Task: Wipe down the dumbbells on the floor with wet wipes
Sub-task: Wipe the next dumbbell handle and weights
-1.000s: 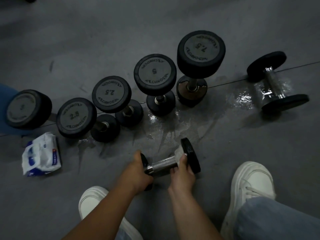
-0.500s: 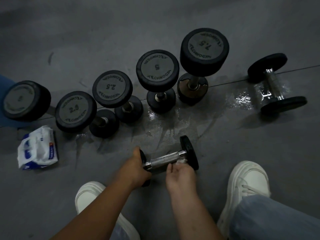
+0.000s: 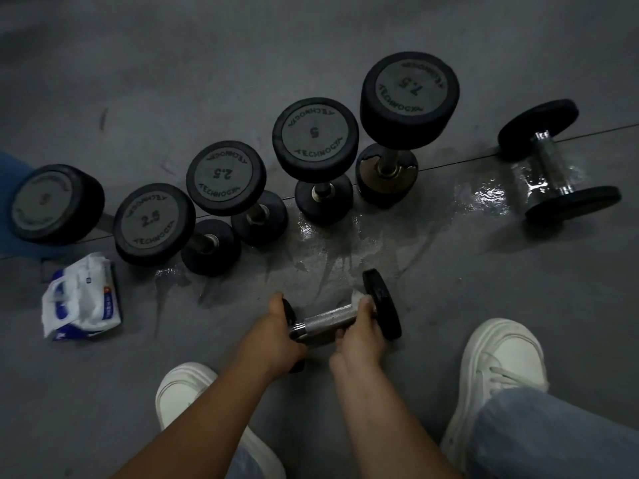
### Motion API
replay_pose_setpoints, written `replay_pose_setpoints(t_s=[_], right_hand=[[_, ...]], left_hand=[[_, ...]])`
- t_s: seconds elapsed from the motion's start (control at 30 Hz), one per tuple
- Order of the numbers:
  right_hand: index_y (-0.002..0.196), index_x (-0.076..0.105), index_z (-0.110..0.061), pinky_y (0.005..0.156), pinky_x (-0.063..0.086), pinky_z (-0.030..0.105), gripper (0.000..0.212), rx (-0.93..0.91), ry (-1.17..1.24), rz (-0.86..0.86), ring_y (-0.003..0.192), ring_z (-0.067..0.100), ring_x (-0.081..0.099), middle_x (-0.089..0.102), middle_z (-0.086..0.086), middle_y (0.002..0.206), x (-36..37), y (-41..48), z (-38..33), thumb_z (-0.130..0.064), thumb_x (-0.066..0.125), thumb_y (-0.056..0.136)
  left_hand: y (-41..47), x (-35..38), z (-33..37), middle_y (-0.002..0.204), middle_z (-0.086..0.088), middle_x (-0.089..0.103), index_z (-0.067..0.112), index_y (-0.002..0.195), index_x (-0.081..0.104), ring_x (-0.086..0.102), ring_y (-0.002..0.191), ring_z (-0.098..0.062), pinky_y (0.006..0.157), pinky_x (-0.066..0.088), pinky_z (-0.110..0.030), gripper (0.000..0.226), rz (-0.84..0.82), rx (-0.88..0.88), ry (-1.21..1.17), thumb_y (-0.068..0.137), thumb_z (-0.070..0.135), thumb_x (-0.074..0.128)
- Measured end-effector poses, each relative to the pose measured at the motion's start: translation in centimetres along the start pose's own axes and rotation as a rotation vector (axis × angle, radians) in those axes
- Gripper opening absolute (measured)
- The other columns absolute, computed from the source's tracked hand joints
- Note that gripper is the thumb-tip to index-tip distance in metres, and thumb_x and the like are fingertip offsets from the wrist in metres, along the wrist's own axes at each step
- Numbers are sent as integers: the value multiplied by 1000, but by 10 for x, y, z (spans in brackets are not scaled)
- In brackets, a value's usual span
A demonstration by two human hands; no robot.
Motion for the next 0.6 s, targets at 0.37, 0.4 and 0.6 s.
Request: replay_pose_setpoints(t_s=[0.37, 0.4, 0.6], right_hand=[[114, 64, -17, 76, 50, 29, 27, -16, -73, -22, 90, 14, 64, 68, 0, 98, -2, 8, -4, -34, 61, 93], [115, 64, -18, 77, 49, 28, 27, -42, -85, -13, 89, 13, 63, 68, -1, 98, -5, 8, -4, -34, 60, 94], [111, 66, -19, 75, 50, 27, 26, -63, -116, -12, 89, 12, 65, 69, -1, 96, -10, 13, -1, -37, 60, 93]], left_hand=[[-5, 0, 2, 102, -1, 50, 22, 150, 12, 53, 83, -16, 61, 42, -18, 94, -4, 25, -34, 78, 13, 72], [-4, -1, 2, 101, -1, 51, 22, 148, 14, 54, 83, -17, 67, 45, -22, 93, 0, 22, -33, 77, 12, 72], [-3, 0, 1, 109, -5, 54, 23, 152, 10, 53, 88, -18, 73, 44, -25, 97, -9, 5, -35, 78, 14, 72]])
Point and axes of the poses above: each hand's wrist, its own y-axis towards the middle knuckle, its own x-axis out of the palm, z = x × y, the point moved 7 cm from there along y, towards the middle knuckle
